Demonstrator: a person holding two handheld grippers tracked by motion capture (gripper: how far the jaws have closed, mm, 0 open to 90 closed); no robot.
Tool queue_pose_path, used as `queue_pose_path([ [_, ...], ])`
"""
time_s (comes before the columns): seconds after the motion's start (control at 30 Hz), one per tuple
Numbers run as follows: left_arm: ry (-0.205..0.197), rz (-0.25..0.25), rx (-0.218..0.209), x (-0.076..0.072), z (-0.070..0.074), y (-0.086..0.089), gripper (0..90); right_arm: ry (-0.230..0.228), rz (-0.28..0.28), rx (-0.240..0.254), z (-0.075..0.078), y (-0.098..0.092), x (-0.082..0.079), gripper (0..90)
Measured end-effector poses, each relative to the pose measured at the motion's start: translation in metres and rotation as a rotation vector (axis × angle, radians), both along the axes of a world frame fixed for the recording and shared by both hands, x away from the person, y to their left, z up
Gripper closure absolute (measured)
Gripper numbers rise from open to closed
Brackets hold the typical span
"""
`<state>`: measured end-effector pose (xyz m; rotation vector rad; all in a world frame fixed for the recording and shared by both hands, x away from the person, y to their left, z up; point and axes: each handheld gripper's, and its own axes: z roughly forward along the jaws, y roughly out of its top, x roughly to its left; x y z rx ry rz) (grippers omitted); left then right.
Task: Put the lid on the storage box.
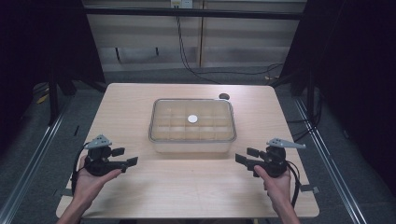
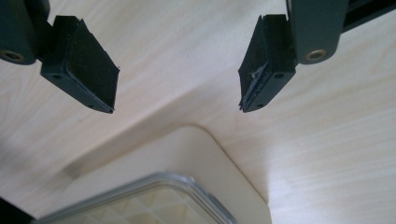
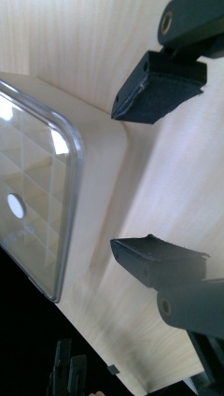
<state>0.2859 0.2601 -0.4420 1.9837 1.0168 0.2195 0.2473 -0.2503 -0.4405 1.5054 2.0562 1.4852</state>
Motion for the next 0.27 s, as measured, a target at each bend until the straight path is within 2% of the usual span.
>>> queue_pose_path([
  [0.1,0.008,0.0,-0.005,-0.01,-0.01,0.004,27.3,-0.001,-0.011,-0.018,-0.007,-0.003,-0.011,30.9],
  [0.17,0.018,0.001,0.012,-0.013,-0.017,0.005,27.3,-0.007,-0.029,0.001,-0.012,-0.007,-0.016,30.5],
  [0.23,0.038,-0.006,0.01,-0.014,-0.024,0.004,27.3,0.002,-0.041,-0.032,-0.016,-0.008,-0.015,30.0],
  [0.27,0.043,-0.004,0.023,-0.015,-0.026,0.004,27.3,0.007,-0.049,-0.045,-0.019,-0.008,-0.015,29.5],
])
